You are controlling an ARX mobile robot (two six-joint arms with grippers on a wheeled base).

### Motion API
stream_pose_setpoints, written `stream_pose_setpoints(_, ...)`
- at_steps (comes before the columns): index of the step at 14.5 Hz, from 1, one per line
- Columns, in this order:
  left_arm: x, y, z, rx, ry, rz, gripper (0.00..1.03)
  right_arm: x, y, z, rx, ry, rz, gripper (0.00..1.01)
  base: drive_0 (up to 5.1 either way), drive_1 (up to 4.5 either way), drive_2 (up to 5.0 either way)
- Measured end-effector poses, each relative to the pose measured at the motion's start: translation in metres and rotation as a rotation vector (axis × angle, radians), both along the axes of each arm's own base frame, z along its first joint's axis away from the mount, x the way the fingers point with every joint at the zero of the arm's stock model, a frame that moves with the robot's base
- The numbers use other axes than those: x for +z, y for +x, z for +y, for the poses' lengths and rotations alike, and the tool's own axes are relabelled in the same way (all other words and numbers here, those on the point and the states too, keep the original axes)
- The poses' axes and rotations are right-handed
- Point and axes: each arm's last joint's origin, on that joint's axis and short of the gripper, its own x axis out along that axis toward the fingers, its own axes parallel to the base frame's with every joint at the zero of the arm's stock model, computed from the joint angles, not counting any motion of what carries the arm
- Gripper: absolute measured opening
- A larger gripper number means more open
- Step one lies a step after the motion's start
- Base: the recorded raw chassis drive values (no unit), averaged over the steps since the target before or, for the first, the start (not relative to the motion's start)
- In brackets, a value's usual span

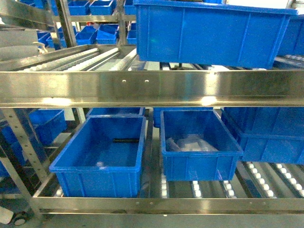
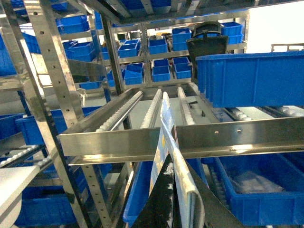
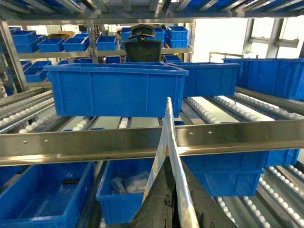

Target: Move flower gift bag to table near conveyor

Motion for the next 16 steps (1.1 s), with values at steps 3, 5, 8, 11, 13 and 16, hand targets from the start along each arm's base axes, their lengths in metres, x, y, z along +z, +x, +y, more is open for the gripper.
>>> stream_pose_setpoints(3,0.0000,0.0000,0.0001,0.001,0.000,0.000,0.02,-0.0002,0.0000,0.0000,0.000,0.000,0.002,0.02,-4.5,0.97,4.0)
stream_pose_setpoints(5,0.0000,0.0000,0.0000,0.001,0.000,0.000,0.02,-0.0001,0.0001,0.0000,0.000,0.000,0.001,0.02,-4.7,1.09,3.7)
stream_pose_setpoints(8,-0.0001,0.0001,-0.0001,0.000,0.001,0.001,0.02,-0.0005,0.0003,0.0000,0.000,0.001,0.005,0.02,-4.8,1.36,3.5)
stream_pose_setpoints(11,-0.0001,0.0001,0.0000,0.000,0.001,0.001,0.02,0.0000,0.0001,0.0000,0.000,0.000,0.000,0.02,-4.9,1.52,3.3)
stream_pose_setpoints(13,0.0002,-0.0002,0.0002,0.001,-0.002,-0.002,0.02,0.0005,-0.0005,0.0001,0.000,-0.001,-0.006,0.02,-5.0,2.37,2.4)
stream_pose_setpoints(16,0.0001,-0.0001,0.0001,0.001,-0.001,-0.001,0.02,0.0004,-0.0005,0.0001,0.000,-0.001,-0.005,0.02,-5.0,2.33,2.3)
